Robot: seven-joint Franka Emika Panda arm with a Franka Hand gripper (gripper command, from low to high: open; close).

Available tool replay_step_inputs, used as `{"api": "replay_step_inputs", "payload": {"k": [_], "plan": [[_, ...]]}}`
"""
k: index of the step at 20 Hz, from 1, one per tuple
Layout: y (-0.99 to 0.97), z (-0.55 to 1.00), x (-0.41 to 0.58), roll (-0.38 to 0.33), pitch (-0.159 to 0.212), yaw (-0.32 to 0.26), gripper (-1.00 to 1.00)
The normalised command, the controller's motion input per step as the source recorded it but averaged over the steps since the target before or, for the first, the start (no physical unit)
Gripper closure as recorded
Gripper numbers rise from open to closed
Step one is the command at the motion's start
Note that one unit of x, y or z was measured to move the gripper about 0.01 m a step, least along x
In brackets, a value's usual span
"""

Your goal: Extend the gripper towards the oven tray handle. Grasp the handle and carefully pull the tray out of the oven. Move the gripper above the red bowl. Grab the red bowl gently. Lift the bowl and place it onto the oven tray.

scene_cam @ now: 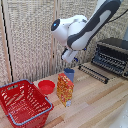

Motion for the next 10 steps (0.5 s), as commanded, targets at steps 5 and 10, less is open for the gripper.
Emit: {"api": "replay_step_inputs", "payload": {"k": [5,10], "plan": [[-0.58,-0.04,0.128,-0.210,-0.050,0.025,-1.00],[-0.61,-0.03,0.054,-0.212,-0.054,0.013,-1.00]]}}
